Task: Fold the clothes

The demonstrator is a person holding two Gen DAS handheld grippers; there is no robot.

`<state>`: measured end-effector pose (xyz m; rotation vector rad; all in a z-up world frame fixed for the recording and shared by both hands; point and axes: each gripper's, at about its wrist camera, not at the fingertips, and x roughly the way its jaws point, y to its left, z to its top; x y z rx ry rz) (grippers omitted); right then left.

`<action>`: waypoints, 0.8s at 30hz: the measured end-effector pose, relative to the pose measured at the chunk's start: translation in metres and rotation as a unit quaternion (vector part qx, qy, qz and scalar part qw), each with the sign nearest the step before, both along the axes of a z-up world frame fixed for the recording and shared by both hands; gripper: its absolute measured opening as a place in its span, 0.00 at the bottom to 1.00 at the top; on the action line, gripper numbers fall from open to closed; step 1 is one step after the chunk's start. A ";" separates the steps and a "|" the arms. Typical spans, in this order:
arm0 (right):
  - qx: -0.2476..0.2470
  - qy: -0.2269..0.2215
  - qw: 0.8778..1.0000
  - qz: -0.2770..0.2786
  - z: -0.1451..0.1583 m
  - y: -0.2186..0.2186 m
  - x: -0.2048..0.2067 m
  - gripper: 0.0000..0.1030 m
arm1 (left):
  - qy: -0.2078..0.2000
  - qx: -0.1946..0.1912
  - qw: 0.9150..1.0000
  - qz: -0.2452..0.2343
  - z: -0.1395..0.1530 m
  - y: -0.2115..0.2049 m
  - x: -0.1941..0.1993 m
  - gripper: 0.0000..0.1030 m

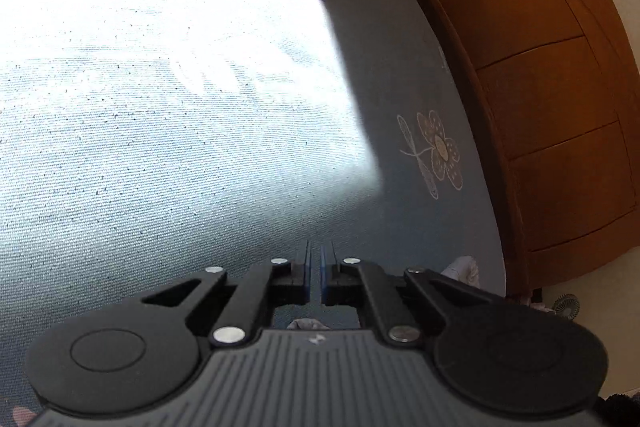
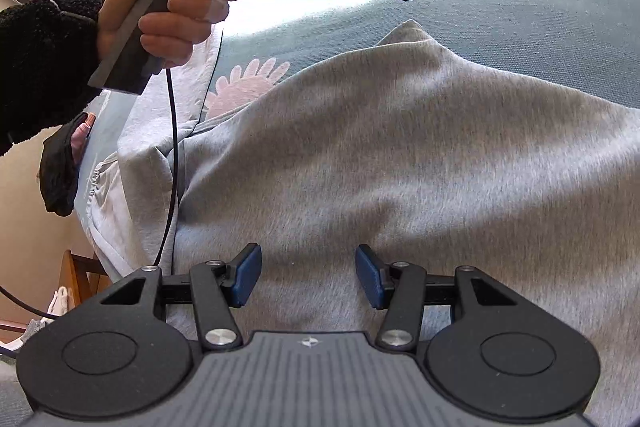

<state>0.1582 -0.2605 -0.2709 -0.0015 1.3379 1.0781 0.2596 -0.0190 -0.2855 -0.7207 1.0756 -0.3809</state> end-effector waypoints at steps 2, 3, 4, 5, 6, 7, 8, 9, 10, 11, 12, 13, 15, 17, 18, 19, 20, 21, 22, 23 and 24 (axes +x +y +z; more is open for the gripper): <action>-0.001 0.000 1.000 0.000 0.001 0.000 -0.001 0.55 | -0.013 0.006 1.000 -0.015 0.010 0.000 0.001 0.02; -0.002 0.000 1.000 0.000 0.001 0.001 -0.001 0.55 | -0.017 0.005 1.000 -0.026 0.014 -0.001 -0.001 0.02; -0.002 0.000 1.000 0.000 0.001 0.001 -0.001 0.55 | -0.017 0.014 0.999 -0.035 0.017 -0.002 -0.006 0.03; -0.003 0.001 1.000 0.000 0.001 0.001 -0.002 0.55 | -0.012 0.025 0.998 -0.054 0.017 -0.008 -0.012 0.05; -0.003 0.000 1.000 0.000 0.001 0.002 -0.002 0.55 | -0.006 0.035 0.997 -0.073 0.017 -0.013 -0.017 0.06; -0.004 0.000 1.000 0.001 0.002 0.001 -0.001 0.55 | -0.002 0.051 0.995 -0.086 0.014 -0.019 -0.023 0.09; -0.004 -0.003 1.000 0.001 0.003 0.001 0.000 0.56 | 0.002 0.067 0.993 -0.099 0.012 -0.026 -0.030 0.10; -0.004 -0.004 1.000 0.002 0.004 0.001 0.000 0.57 | 0.002 0.082 0.989 -0.120 0.008 -0.032 -0.035 0.10; -0.004 -0.005 1.000 0.002 0.004 0.001 0.000 0.59 | -0.003 0.091 0.988 -0.128 0.006 -0.035 -0.037 0.11; -0.004 -0.006 1.000 0.003 0.004 0.001 0.000 0.60 | -0.008 0.099 0.986 -0.136 0.004 -0.038 -0.039 0.11; -0.004 -0.007 1.000 0.003 0.005 0.001 0.000 0.60 | -0.014 0.108 0.984 -0.143 0.002 -0.041 -0.042 0.11; -0.004 -0.008 1.000 0.004 0.005 0.001 -0.001 0.60 | -0.020 0.109 0.983 -0.145 -0.001 -0.040 -0.041 0.13; -0.005 -0.009 1.000 0.003 0.005 0.000 -0.001 0.60 | -0.019 0.106 0.982 -0.153 -0.004 -0.042 -0.037 0.16; -0.005 -0.008 1.000 0.002 0.005 -0.001 -0.002 0.60 | -0.017 0.104 0.981 -0.161 -0.007 -0.043 -0.033 0.16; -0.006 -0.009 1.000 0.002 0.005 -0.001 -0.002 0.60 | -0.017 0.102 0.981 -0.165 -0.009 -0.044 -0.031 0.16; -0.006 -0.010 1.000 0.002 0.006 -0.001 -0.003 0.60 | -0.017 0.099 0.981 -0.166 -0.008 -0.043 -0.032 0.13; -0.006 -0.011 1.000 0.001 0.006 -0.002 -0.003 0.60 | -0.024 0.110 0.981 -0.156 -0.006 -0.041 -0.032 0.05; -0.006 -0.011 1.000 0.000 0.006 -0.002 -0.004 0.60 | -0.031 0.121 0.981 -0.145 -0.003 -0.040 -0.033 0.00; -0.006 -0.012 1.000 -0.001 0.006 -0.002 -0.004 0.60 | -0.038 0.132 0.981 -0.135 0.000 -0.039 -0.033 0.00; -0.006 -0.013 1.000 -0.003 0.006 -0.002 -0.005 0.60 | -0.043 0.142 0.982 -0.120 0.005 -0.034 -0.034 0.00; -0.006 -0.013 1.000 -0.005 0.006 -0.003 -0.005 0.60 | -0.045 0.151 0.981 -0.111 0.006 -0.032 -0.033 0.00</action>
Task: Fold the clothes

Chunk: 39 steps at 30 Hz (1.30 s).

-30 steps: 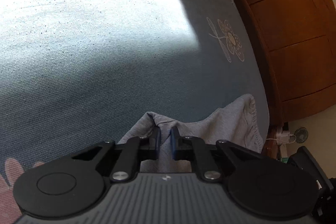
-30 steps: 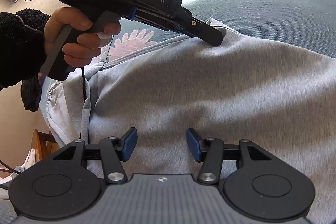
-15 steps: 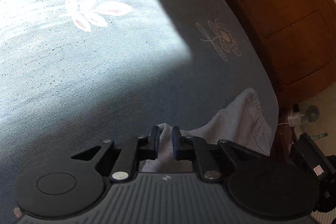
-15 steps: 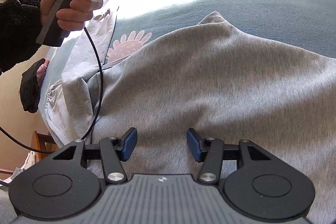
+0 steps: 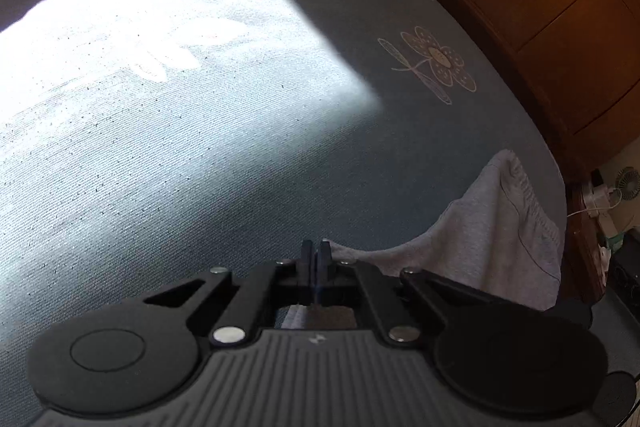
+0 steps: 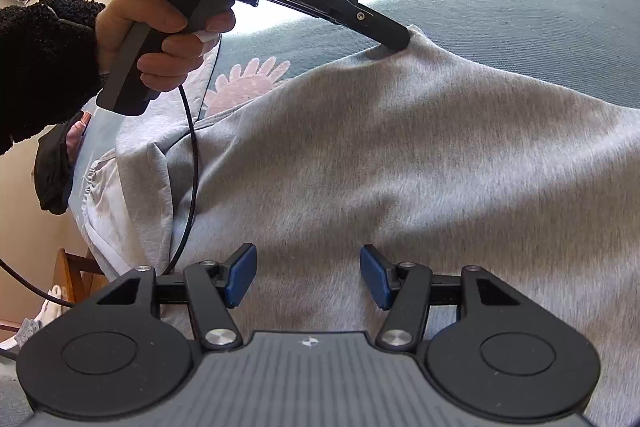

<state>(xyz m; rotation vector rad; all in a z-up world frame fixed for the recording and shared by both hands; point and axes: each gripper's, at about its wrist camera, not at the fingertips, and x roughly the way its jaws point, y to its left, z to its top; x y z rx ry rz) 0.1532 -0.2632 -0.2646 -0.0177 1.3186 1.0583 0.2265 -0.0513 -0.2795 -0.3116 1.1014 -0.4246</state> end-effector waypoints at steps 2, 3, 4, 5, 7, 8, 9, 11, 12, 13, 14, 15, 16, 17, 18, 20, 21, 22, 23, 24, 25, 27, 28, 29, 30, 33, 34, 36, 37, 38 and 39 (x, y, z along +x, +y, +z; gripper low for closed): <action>-0.001 -0.003 1.000 -0.004 0.001 -0.001 -0.001 0.60 | -0.003 0.035 0.999 0.020 0.002 0.003 0.003 0.00; -0.002 -0.007 1.000 -0.005 0.003 -0.001 -0.001 0.60 | 0.002 0.025 0.999 0.031 0.003 0.008 0.004 0.00; -0.003 -0.010 1.000 -0.007 0.005 -0.002 -0.001 0.60 | 0.005 0.013 0.999 0.044 0.006 0.013 0.004 0.00; -0.004 -0.016 1.000 -0.009 0.008 -0.004 0.000 0.60 | -0.002 0.008 0.999 0.045 0.014 0.013 0.000 0.00; -0.004 -0.031 0.999 -0.017 0.017 -0.009 0.001 0.60 | -0.016 -0.003 0.999 0.047 0.029 0.014 -0.008 0.00; -0.005 -0.039 0.999 -0.026 0.021 -0.014 0.003 0.60 | -0.018 -0.015 0.999 0.041 0.036 0.010 -0.014 0.00; -0.007 -0.048 0.998 -0.039 0.026 -0.019 0.006 0.60 | -0.019 -0.030 0.999 0.030 0.038 0.005 -0.020 0.00; -0.015 -0.065 0.995 -0.074 0.035 -0.034 0.014 0.60 | -0.021 -0.060 0.998 0.008 0.044 -0.007 -0.031 0.03; -0.022 -0.072 0.993 -0.094 0.038 -0.043 0.017 0.60 | -0.015 -0.070 0.997 -0.004 0.038 -0.016 -0.034 0.04; -0.029 -0.080 0.990 -0.116 0.041 -0.053 0.021 0.60 | -0.009 -0.081 0.997 -0.016 0.032 -0.025 -0.036 0.07; -0.036 -0.087 0.986 -0.134 0.043 -0.061 0.023 0.60 | -0.004 -0.069 0.997 -0.017 0.023 -0.034 -0.035 0.07; -0.043 -0.094 0.983 -0.149 0.043 -0.069 0.026 0.60 | 0.000 -0.057 0.998 -0.017 0.014 -0.043 -0.034 0.07; -0.050 -0.099 0.981 -0.162 0.043 -0.078 0.028 0.60 | -0.006 -0.038 0.999 -0.006 0.007 -0.046 -0.035 0.07; -0.057 -0.104 0.978 -0.171 0.040 -0.084 0.031 0.60 | -0.019 -0.010 1.000 0.014 0.002 -0.044 -0.036 0.07; -0.064 -0.112 0.976 -0.177 0.038 -0.088 0.035 0.60 | -0.018 0.004 0.999 0.034 -0.003 -0.041 -0.036 0.07; -0.078 -0.140 0.972 -0.170 0.031 -0.086 0.040 0.60 | -0.015 0.009 0.998 0.058 -0.010 -0.033 -0.036 0.08; -0.091 -0.161 0.969 -0.163 0.026 -0.085 0.040 0.60 | -0.023 0.013 0.998 0.054 -0.011 -0.031 -0.038 0.08; -0.113 -0.176 0.966 -0.154 0.019 -0.084 0.041 0.62 | -0.032 0.031 0.998 0.044 -0.011 -0.033 -0.040 0.07; -0.138 -0.188 0.962 -0.145 0.010 -0.085 0.041 0.62 | -0.047 0.059 0.997 0.026 -0.010 -0.036 -0.043 0.05; -0.151 -0.199 0.958 -0.139 0.004 -0.091 0.039 0.62 | -0.052 0.071 0.996 0.020 -0.009 -0.037 -0.044 0.05; -0.153 -0.208 0.957 -0.133 0.001 -0.099 0.035 0.62 | -0.051 0.075 0.996 0.018 -0.008 -0.037 -0.044 0.05; -0.164 -0.221 0.953 -0.127 -0.003 -0.114 0.030 0.62 | -0.052 0.086 0.995 0.012 -0.006 -0.038 -0.043 0.05; -0.176 -0.215 0.951 -0.133 -0.002 -0.120 0.029 0.63 | -0.052 0.100 0.994 0.007 -0.002 -0.043 -0.043 0.05; -0.186 -0.207 0.950 -0.140 0.000 -0.125 0.027 0.63 | -0.048 0.109 0.993 0.008 0.001 -0.045 -0.043 0.05; -0.192 -0.200 0.950 -0.146 0.004 -0.130 0.025 0.63 | -0.043 0.116 0.992 0.011 0.005 -0.046 -0.042 0.05; -0.197 -0.210 0.945 -0.155 0.020 -0.133 0.010 0.67 | -0.059 0.115 0.992 -0.009 0.027 -0.063 -0.045 0.15; -0.192 -0.217 0.944 -0.159 0.025 -0.134 0.004 0.71 | -0.068 0.103 0.992 -0.029 0.033 -0.073 -0.047 0.28; -0.178 -0.223 0.944 -0.168 0.027 -0.134 -0.005 0.82 | -0.086 0.079 0.991 -0.069 0.041 -0.093 -0.051 0.45; -0.178 -0.224 0.943 -0.169 0.024 -0.132 -0.007 0.85 | -0.093 0.070 0.989 -0.091 0.040 -0.106 -0.052 0.45; -0.183 -0.224 0.942 -0.169 0.018 -0.130 -0.009 0.87 | -0.099 0.061 0.987 -0.113 0.038 -0.118 -0.052 0.47; -0.187 -0.224 0.942 -0.168 0.012 -0.128 -0.011 0.87 | -0.096 0.058 0.985 -0.127 0.033 -0.129 -0.050 0.48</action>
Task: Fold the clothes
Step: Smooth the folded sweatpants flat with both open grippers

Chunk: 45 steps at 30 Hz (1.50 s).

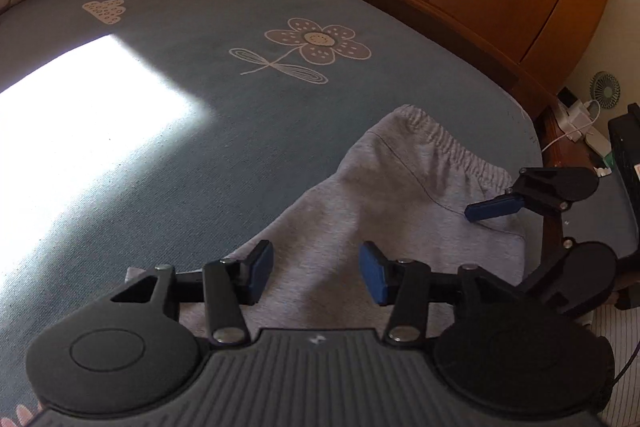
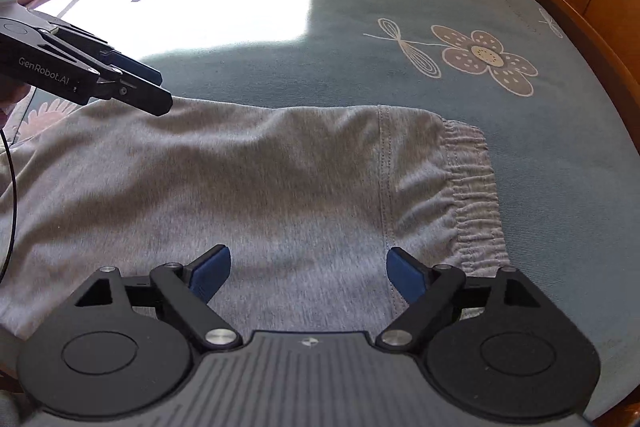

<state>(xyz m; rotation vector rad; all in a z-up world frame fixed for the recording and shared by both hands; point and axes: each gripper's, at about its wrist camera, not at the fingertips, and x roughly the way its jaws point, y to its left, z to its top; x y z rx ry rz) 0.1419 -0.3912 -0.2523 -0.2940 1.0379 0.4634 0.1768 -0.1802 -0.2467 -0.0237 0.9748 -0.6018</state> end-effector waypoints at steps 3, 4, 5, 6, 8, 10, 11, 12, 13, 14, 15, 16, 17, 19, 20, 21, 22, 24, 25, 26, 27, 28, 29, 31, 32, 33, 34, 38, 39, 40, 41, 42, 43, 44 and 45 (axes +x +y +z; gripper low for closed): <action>-0.009 -0.005 1.000 -0.011 -0.014 -0.002 -0.007 0.91 | -0.003 0.010 1.000 -0.010 -0.025 -0.021 0.010 0.50; -0.002 -0.005 1.000 -0.013 -0.017 -0.005 -0.009 0.96 | -0.008 0.019 1.000 -0.010 -0.033 -0.021 0.012 0.47; 0.000 -0.007 1.000 -0.016 -0.018 -0.008 -0.010 0.99 | -0.012 0.028 0.999 -0.009 -0.041 -0.022 0.014 0.48; -0.001 -0.009 1.000 -0.016 -0.018 -0.010 -0.012 1.00 | -0.016 0.019 1.000 -0.010 -0.041 -0.018 0.014 0.48; 0.000 -0.011 1.000 -0.010 -0.017 -0.016 -0.016 1.00 | -0.005 0.017 1.000 -0.009 -0.037 -0.013 0.018 0.48; 0.000 -0.011 1.000 -0.004 -0.014 -0.023 -0.023 1.00 | 0.017 0.022 1.000 0.003 -0.029 -0.011 0.020 0.48; -0.003 -0.011 1.000 0.001 -0.012 -0.024 -0.025 1.00 | 0.028 0.020 0.999 0.008 -0.023 -0.011 0.020 0.51; -0.002 -0.012 1.000 0.002 -0.009 -0.025 -0.027 1.00 | 0.026 0.012 1.000 0.005 -0.018 -0.013 0.018 0.56; 0.003 -0.013 1.000 0.000 -0.005 -0.026 -0.029 1.00 | 0.024 0.005 1.000 0.002 -0.013 -0.014 0.016 0.63; 0.008 -0.014 1.000 -0.001 -0.002 -0.026 -0.031 1.00 | 0.016 -0.004 1.000 -0.003 -0.010 -0.018 0.014 0.68; 0.014 -0.015 1.000 -0.002 0.001 -0.027 -0.032 1.00 | 0.014 -0.012 1.000 -0.009 -0.010 -0.022 0.014 0.69; 0.017 -0.011 1.000 -0.003 0.001 -0.027 -0.033 1.00 | 0.013 -0.019 1.000 -0.014 -0.010 -0.026 0.014 0.70; 0.017 -0.004 1.000 -0.005 -0.002 -0.028 -0.034 1.00 | 0.013 -0.025 0.999 -0.018 -0.013 -0.031 0.015 0.71; 0.010 0.002 1.000 0.000 -0.010 -0.031 -0.038 1.00 | 0.012 -0.020 1.000 -0.016 -0.022 -0.042 0.018 0.71; 0.008 -0.002 1.000 0.007 -0.014 -0.035 -0.042 1.00 | 0.012 -0.005 1.000 -0.016 -0.030 -0.048 0.022 0.74; 0.008 -0.005 1.000 0.012 -0.016 -0.037 -0.045 1.00 | 0.017 0.018 1.000 -0.013 -0.039 -0.053 0.026 0.74; 0.008 -0.004 1.000 0.015 -0.016 -0.039 -0.047 1.00 | 0.013 0.020 1.000 -0.014 -0.043 -0.055 0.026 0.75; 0.003 0.006 1.000 0.016 -0.017 -0.041 -0.047 1.00 | 0.009 0.015 1.000 -0.019 -0.040 -0.057 0.024 0.81; -0.001 0.013 1.000 0.014 -0.017 -0.043 -0.047 1.00 | 0.009 0.022 1.000 -0.021 -0.037 -0.058 0.022 0.80; -0.005 0.021 1.000 0.009 -0.016 -0.043 -0.047 1.00 | 0.004 0.028 0.999 -0.023 -0.032 -0.056 0.018 0.80; -0.008 0.025 1.000 0.002 -0.013 -0.044 -0.046 1.00 | 0.000 0.035 0.999 -0.025 -0.026 -0.054 0.013 0.80; -0.004 0.022 1.000 -0.002 -0.008 -0.043 -0.046 1.00 | -0.001 0.041 0.999 -0.028 -0.021 -0.051 0.006 0.80; 0.002 0.015 1.000 -0.005 -0.002 -0.043 -0.046 1.00 | -0.002 0.046 0.998 -0.030 -0.016 -0.048 -0.001 0.80; 0.012 -0.002 1.000 -0.007 0.007 -0.039 -0.045 1.00 | -0.010 0.065 0.997 -0.034 -0.009 -0.044 -0.022 0.80; 0.014 -0.010 1.000 -0.003 0.010 -0.035 -0.044 1.00 | -0.016 0.074 0.996 -0.036 -0.006 -0.042 -0.034 0.80; 0.015 -0.018 1.000 0.002 0.011 -0.031 -0.042 1.00 | -0.021 0.083 0.996 -0.038 -0.003 -0.040 -0.046 0.80; 0.016 -0.023 1.000 0.011 0.010 -0.028 -0.041 1.00 | -0.027 0.092 0.995 -0.040 0.000 -0.038 -0.058 0.80; -0.002 -0.019 0.999 0.049 -0.006 -0.017 -0.037 1.00 | -0.028 0.088 0.995 -0.049 -0.006 -0.042 -0.097 0.81; -0.004 -0.012 0.998 0.053 -0.013 -0.019 -0.038 1.00 | -0.024 0.089 0.994 -0.049 -0.010 -0.046 -0.105 0.81; 0.001 -0.014 0.998 0.058 -0.015 -0.022 -0.039 1.00 | -0.020 0.086 0.995 -0.048 -0.014 -0.048 -0.109 0.81; 0.004 -0.017 0.998 0.064 -0.014 -0.025 -0.041 1.00 | -0.007 0.075 0.996 -0.045 -0.021 -0.051 -0.112 0.81; 0.000 -0.015 0.997 0.071 -0.013 -0.025 -0.042 1.00 | 0.005 0.064 0.997 -0.043 -0.028 -0.054 -0.116 0.82; -0.007 -0.010 0.997 0.078 -0.012 -0.026 -0.043 1.00 | 0.002 0.067 0.997 -0.039 -0.031 -0.056 -0.120 0.85; -0.016 -0.004 0.996 0.082 -0.011 -0.025 -0.043 1.00 | -0.002 0.071 0.997 -0.035 -0.033 -0.057 -0.123 0.86; -0.026 0.000 0.996 0.085 -0.009 -0.024 -0.042 1.00 | -0.006 0.074 0.997 -0.031 -0.036 -0.059 -0.127 0.87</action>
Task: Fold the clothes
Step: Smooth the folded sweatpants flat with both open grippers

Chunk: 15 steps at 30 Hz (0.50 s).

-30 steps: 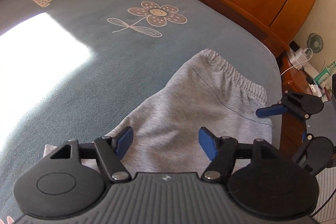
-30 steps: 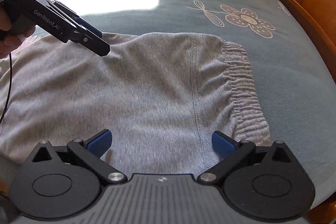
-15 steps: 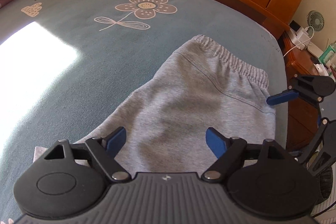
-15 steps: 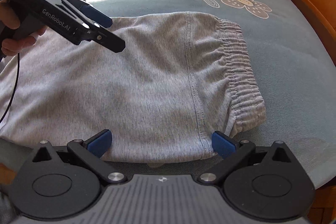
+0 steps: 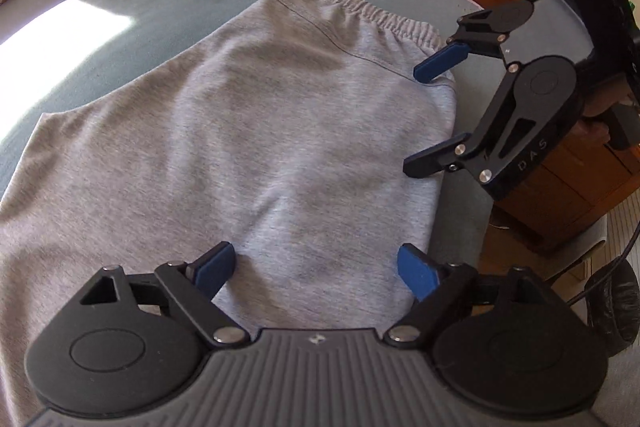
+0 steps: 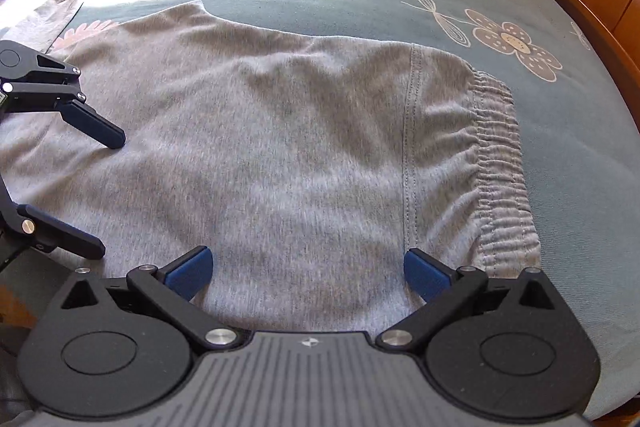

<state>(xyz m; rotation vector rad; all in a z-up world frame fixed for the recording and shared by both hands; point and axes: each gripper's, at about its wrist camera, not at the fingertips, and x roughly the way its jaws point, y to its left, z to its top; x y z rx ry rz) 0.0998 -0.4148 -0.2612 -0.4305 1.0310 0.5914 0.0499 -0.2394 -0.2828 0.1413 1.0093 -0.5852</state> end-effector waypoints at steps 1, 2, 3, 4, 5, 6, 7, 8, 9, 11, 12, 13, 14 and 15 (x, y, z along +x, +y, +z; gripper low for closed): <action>-0.009 0.002 1.000 0.002 0.003 0.002 0.001 0.99 | 0.004 0.003 1.000 0.004 0.002 0.000 0.000 0.87; -0.011 0.001 1.000 0.001 0.008 0.003 0.003 0.97 | 0.006 0.000 1.000 0.012 0.004 0.002 -0.001 0.87; 0.001 -0.005 1.000 -0.001 0.015 0.005 0.008 0.98 | 0.007 -0.001 1.000 0.020 0.005 0.005 -0.002 0.87; 0.019 -0.012 1.000 -0.003 0.023 0.008 0.014 0.98 | 0.007 -0.003 1.000 0.028 0.007 0.008 -0.002 0.87; 0.036 -0.019 0.999 -0.005 0.031 0.010 0.021 0.97 | 0.007 0.002 0.999 0.041 0.007 0.013 -0.003 0.87; 0.057 -0.025 0.998 -0.003 0.037 0.015 0.031 0.97 | 0.009 0.007 0.999 0.050 0.007 0.018 -0.002 0.87; 0.076 -0.030 0.997 0.003 0.041 0.023 0.043 0.97 | 0.011 0.012 0.998 0.057 0.005 0.021 -0.001 0.87; 0.090 -0.035 0.995 0.008 0.042 0.032 0.054 0.97 | 0.013 0.019 0.997 0.071 0.004 0.027 -0.001 0.87; 0.102 -0.035 0.994 0.014 0.040 0.040 0.064 0.96 | 0.013 0.019 0.997 0.080 0.004 0.033 0.000 0.87; 0.122 -0.026 0.992 0.027 0.033 0.054 0.083 0.96 | 0.012 0.016 0.996 0.091 0.003 0.041 0.001 0.88; 0.128 -0.020 0.991 0.030 0.026 0.060 0.092 0.96 | 0.013 0.016 0.995 0.094 0.002 0.044 0.001 0.89; 0.127 -0.014 0.991 0.029 0.017 0.062 0.101 0.96 | 0.014 0.015 0.995 0.095 0.002 0.046 0.002 0.90; 0.112 -0.015 0.993 0.017 0.008 0.062 0.110 0.96 | 0.014 0.015 0.995 0.096 0.003 0.047 0.002 0.90; 0.092 -0.021 0.996 -0.008 0.001 0.058 0.119 0.94 | 0.016 0.016 0.995 0.098 0.004 0.048 0.002 0.90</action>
